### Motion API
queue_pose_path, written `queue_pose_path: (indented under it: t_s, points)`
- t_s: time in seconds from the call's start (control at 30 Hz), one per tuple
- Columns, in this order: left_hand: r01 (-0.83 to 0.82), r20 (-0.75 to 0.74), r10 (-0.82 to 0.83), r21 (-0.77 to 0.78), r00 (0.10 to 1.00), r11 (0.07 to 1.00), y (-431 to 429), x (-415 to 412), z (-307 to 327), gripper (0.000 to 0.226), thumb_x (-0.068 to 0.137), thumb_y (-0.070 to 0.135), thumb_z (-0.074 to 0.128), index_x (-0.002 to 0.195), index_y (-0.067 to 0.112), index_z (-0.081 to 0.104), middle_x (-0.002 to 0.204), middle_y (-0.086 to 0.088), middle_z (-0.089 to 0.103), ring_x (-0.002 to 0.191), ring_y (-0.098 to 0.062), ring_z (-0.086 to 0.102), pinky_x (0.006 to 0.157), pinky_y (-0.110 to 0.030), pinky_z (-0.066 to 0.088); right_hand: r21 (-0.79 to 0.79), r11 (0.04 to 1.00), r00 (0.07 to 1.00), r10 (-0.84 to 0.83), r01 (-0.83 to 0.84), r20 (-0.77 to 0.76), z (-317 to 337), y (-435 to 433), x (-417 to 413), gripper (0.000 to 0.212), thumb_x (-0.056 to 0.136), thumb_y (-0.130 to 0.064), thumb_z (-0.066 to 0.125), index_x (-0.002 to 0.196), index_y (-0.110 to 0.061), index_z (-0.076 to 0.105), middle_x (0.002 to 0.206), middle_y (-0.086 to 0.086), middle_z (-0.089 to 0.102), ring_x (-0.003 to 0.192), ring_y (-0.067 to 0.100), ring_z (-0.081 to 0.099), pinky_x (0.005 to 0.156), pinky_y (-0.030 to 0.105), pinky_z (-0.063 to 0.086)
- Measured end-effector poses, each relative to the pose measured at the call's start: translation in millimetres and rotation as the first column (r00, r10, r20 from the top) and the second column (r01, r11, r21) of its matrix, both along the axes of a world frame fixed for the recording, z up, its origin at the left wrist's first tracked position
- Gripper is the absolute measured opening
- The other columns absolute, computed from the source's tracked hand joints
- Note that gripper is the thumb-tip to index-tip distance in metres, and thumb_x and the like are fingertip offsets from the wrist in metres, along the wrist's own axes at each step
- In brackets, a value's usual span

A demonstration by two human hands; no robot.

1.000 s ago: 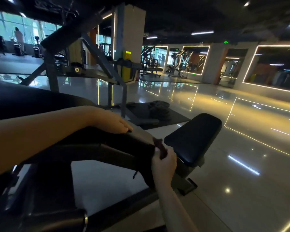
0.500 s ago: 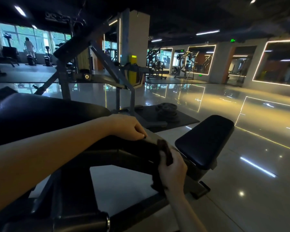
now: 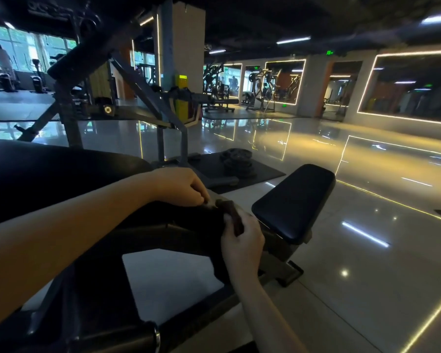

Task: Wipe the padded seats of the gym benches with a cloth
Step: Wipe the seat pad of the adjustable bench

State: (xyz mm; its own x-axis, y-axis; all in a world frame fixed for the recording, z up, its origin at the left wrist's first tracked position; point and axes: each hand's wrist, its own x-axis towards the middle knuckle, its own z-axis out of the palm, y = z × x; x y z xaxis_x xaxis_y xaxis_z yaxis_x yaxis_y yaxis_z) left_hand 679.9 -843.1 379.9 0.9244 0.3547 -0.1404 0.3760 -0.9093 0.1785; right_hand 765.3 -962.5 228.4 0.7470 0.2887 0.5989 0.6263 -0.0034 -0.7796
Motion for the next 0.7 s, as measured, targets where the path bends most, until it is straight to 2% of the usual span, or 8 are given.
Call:
queue_pose_path:
  t_s: [0.07,0.17,0.27,0.33,0.43,0.53,0.63,0.7]
  points:
    - [-0.014,0.048,0.014,0.004,0.999,1.000,1,2,-1,0.035,0.099,0.020,0.047,0.128,0.033,0.061,0.107,0.020,0.058,0.081,0.004,0.048,0.087,-0.024,0.041,0.015,0.999,0.990,0.037,-0.039,0.137,-2,-2,-5,0.012,0.095,-0.016,0.063,0.106,-0.018,0.068,0.096,-0.006,0.060,0.090,-0.018,0.050,0.079,-0.001,0.036]
    - [-0.051,0.106,0.053,-0.020,0.993,0.998,4,3,-3,0.050,0.099,0.018,0.043,0.148,0.029,0.038,0.132,0.005,0.057,0.078,0.003,0.049,0.080,-0.023,0.042,-0.091,0.994,0.974,-0.033,0.055,0.225,-18,-7,20,0.019,0.097,-0.025,0.060,0.109,-0.012,0.068,0.095,-0.001,0.057,0.081,-0.011,0.051,0.074,0.000,0.037]
    - [-0.083,0.130,0.088,-0.047,0.988,0.995,8,5,-6,0.061,0.098,0.016,0.043,0.154,0.028,0.022,0.127,0.000,0.063,0.092,-0.007,0.060,0.088,-0.028,0.048,-0.143,0.970,0.977,-0.184,0.198,0.108,-34,-13,48,0.025,0.099,-0.027,0.057,0.103,-0.005,0.068,0.089,0.003,0.056,0.072,-0.005,0.047,0.067,0.004,0.037]
    - [-0.103,0.151,0.113,-0.069,0.982,0.992,9,6,-6,0.064,0.097,0.014,0.044,0.155,0.028,0.019,0.125,-0.001,0.063,0.100,-0.011,0.061,0.093,-0.032,0.049,-0.180,0.961,0.977,-0.213,0.209,-0.004,-37,-15,56,0.025,0.099,-0.028,0.056,0.100,-0.006,0.068,0.089,0.002,0.056,0.073,-0.002,0.048,0.062,0.008,0.036]
    - [-0.116,0.170,0.128,-0.077,0.977,0.990,7,5,-7,0.063,0.098,0.015,0.044,0.155,0.026,0.019,0.144,-0.003,0.051,0.116,-0.024,0.057,0.094,-0.034,0.044,-0.216,0.967,0.978,-0.167,0.138,-0.124,-30,-11,49,0.022,0.099,-0.029,0.055,0.098,-0.011,0.067,0.092,0.002,0.058,0.079,0.007,0.053,0.062,0.011,0.031]
    - [-0.128,0.183,0.140,-0.081,0.973,0.989,8,5,-9,0.062,0.099,0.016,0.042,0.155,0.025,0.020,0.154,-0.003,0.040,0.132,-0.033,0.046,0.102,-0.038,0.041,-0.131,0.986,0.994,-0.092,0.099,0.058,-11,-4,22,0.012,0.097,-0.023,0.061,0.101,-0.014,0.067,0.091,-0.005,0.054,0.078,-0.007,0.048,0.070,0.003,0.036]
    - [-0.132,0.210,0.150,-0.098,0.966,0.986,9,6,-10,0.061,0.099,0.015,0.042,0.155,0.024,0.020,0.154,-0.004,0.040,0.131,-0.034,0.047,0.094,-0.034,0.043,-0.137,0.988,0.980,-0.043,0.071,0.192,-5,2,13,0.012,0.097,-0.026,0.061,0.096,-0.016,0.066,0.085,-0.009,0.047,0.075,-0.010,0.047,0.069,0.003,0.036]
    - [-0.139,0.215,0.160,-0.110,0.963,0.984,8,6,-10,0.061,0.099,0.014,0.043,0.155,0.025,0.020,0.153,-0.005,0.041,0.127,-0.032,0.050,0.089,-0.031,0.042,-0.157,0.981,0.977,-0.077,0.110,0.201,-13,-2,26,0.018,0.098,-0.029,0.059,0.099,-0.013,0.067,0.088,-0.008,0.048,0.073,-0.009,0.047,0.068,0.003,0.036]
